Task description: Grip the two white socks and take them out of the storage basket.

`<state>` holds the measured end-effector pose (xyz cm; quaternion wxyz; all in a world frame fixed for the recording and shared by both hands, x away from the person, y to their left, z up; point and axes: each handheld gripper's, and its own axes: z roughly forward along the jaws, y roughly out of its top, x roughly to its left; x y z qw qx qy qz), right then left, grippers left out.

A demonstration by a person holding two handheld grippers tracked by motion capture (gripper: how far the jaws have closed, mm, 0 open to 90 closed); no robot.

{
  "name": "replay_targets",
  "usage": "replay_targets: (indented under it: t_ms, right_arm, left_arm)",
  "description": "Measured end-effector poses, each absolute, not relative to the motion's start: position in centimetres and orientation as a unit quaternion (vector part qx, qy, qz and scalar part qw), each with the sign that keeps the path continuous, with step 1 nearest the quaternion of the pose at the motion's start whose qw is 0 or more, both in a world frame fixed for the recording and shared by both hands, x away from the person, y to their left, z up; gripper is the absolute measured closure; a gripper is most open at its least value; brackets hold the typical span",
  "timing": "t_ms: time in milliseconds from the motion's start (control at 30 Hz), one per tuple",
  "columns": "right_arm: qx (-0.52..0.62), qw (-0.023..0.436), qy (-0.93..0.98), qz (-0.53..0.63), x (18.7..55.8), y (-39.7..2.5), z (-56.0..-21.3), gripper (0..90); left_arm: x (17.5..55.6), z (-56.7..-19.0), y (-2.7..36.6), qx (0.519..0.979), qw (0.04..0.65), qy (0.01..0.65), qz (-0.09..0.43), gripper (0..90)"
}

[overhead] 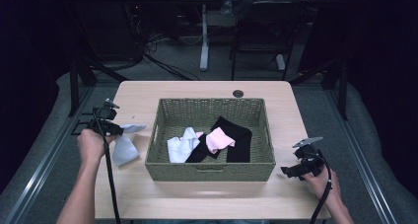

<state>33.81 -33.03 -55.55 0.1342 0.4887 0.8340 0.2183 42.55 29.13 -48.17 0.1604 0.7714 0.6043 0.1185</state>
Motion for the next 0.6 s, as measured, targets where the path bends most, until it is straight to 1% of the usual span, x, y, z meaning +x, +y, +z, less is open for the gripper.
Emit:
replay_targets:
  t_ms: [33,100,167,233,267,300,333,367,400,433,500,567,600]
  right_arm:
    - [0.489,0.133,0.834,0.217,33.8,-33.0,-55.5,0.3]
    - [0.493,0.134,0.830,0.223,33.8,-32.9,-55.7,0.3]
    - [0.494,0.134,0.830,0.223,33.8,-32.9,-55.7,0.3]
    - [0.491,0.132,0.833,0.218,33.8,-33.0,-55.6,0.3]
    - [0.490,0.129,0.833,0.220,33.8,-33.0,-55.6,0.4]
    - [0.490,0.128,0.833,0.220,33.8,-33.0,-55.6,0.4]
    - [0.490,0.128,0.833,0.220,33.8,-33.0,-55.6,0.4]
    - [0.489,0.127,0.835,0.218,33.8,-33.0,-55.7,0.4]
    - [0.488,0.128,0.836,0.216,33.9,-33.0,-55.6,0.4]
    - [0.488,0.128,0.836,0.216,33.9,-33.0,-55.6,0.4]
    - [0.488,0.125,0.835,0.221,33.9,-32.9,-55.6,0.4]
    - [0.488,0.125,0.835,0.220,33.9,-32.9,-55.6,0.4]
    - [0.488,0.124,0.835,0.220,33.9,-32.9,-55.6,0.4]
  left_arm:
    - [42.6,-48.2,29.1,0.771,0.160,0.604,0.118,85.1]
    - [42.6,-49.5,29.3,0.770,0.159,0.611,0.097,84.1]
    - [42.6,-49.9,29.4,0.769,0.161,0.612,0.091,83.4]
    - [42.6,-50.1,29.5,0.769,0.164,0.612,0.084,78.3]
    - [42.4,-50.0,29.6,0.765,0.169,0.616,0.082,70.0]
    - [42.4,-50.0,29.6,0.765,0.169,0.616,0.082,67.7]
    - [42.3,-49.8,29.6,0.764,0.174,0.616,0.083,67.7]
    - [42.2,-49.5,29.6,0.762,0.173,0.619,0.083,52.5]
    - [42.0,-48.8,29.6,0.759,0.170,0.621,0.093,46.2]
    - [42.0,-48.8,29.6,0.759,0.170,0.621,0.093,42.3]
    - [41.7,-47.4,29.4,0.760,0.175,0.618,0.104,35.2]
    - [41.4,-46.2,29.2,0.764,0.187,0.608,0.108,31.7]
    - [41.4,-46.2,29.2,0.764,0.187,0.608,0.108,29.7]
